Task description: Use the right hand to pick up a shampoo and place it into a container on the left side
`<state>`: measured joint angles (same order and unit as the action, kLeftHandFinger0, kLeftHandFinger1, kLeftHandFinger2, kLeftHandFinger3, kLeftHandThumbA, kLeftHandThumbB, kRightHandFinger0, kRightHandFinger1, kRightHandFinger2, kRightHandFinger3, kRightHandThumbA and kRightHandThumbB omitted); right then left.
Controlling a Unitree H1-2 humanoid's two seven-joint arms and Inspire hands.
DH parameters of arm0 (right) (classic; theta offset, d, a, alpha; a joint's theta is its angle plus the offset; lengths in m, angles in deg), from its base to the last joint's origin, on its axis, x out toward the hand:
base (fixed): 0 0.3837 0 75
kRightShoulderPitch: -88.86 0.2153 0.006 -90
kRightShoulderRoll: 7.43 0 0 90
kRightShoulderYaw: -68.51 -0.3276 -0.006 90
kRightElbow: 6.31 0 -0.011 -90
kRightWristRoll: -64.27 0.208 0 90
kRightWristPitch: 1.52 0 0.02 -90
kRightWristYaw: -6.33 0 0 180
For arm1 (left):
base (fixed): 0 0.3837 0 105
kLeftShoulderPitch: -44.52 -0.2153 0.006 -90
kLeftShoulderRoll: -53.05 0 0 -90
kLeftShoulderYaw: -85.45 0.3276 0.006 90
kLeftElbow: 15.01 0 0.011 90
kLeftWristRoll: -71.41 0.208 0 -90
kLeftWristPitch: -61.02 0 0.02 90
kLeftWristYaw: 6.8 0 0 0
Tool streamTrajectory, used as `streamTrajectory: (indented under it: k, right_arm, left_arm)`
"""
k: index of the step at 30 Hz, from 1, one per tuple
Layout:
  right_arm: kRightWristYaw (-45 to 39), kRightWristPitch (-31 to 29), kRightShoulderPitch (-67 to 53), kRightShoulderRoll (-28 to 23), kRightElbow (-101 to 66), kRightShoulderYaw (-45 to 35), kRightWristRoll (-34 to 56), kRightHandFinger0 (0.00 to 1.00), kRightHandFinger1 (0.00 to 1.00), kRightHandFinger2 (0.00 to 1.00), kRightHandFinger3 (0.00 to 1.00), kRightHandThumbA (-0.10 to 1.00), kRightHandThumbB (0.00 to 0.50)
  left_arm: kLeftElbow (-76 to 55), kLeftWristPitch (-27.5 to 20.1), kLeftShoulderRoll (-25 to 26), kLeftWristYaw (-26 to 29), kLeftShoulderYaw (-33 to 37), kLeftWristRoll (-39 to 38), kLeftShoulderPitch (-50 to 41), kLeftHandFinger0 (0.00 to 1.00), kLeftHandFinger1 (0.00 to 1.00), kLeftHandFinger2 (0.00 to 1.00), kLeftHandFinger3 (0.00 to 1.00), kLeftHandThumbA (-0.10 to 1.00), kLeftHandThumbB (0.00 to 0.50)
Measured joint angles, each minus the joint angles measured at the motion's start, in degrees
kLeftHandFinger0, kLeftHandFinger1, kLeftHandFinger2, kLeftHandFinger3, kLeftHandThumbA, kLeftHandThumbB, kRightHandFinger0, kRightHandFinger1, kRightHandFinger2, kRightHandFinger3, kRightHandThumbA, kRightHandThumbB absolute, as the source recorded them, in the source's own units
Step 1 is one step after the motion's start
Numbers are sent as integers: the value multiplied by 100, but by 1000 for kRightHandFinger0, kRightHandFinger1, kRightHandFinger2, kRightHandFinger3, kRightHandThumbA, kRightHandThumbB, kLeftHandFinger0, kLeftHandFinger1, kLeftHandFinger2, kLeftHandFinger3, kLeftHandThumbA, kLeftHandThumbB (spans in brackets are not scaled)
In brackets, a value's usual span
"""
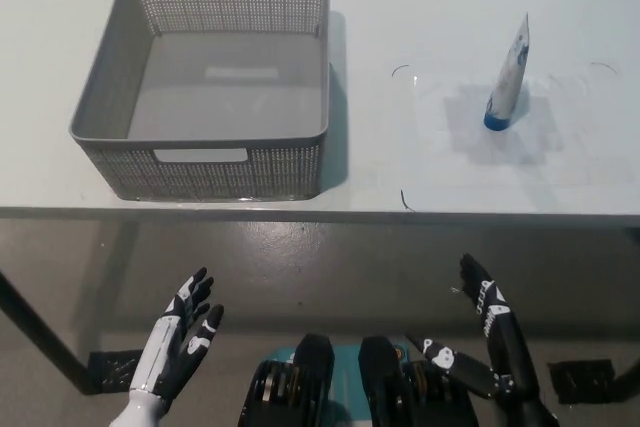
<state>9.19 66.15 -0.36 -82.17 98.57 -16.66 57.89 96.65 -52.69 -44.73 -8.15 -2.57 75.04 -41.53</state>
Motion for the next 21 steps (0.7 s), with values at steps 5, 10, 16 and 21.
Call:
streamTrajectory:
  k: [5,10,16,21]
  right_arm:
    - [202,-19,-219,-25,-484,114,-133,980,1000,1000,1000,783,103]
    - [637,-61,-246,-153,-920,323,-429,990,1000,1000,1000,810,118]
    - [1190,-117,-65,-359,-1090,356,-800,1000,1000,1000,1000,959,212]
    - [1433,-134,261,-457,-1064,186,-977,1000,1000,1000,1000,970,246]
  left_arm:
    - [26,-48,-2,-7,2,-13,3,1000,1000,1000,1000,779,14]
    - [38,-86,0,-10,12,-12,2,1000,1000,1000,1000,796,0]
    - [39,-102,2,-33,46,-14,2,1000,1000,1000,1000,802,10]
    - [46,-104,8,-52,53,-7,3,1000,1000,1000,1000,830,1]
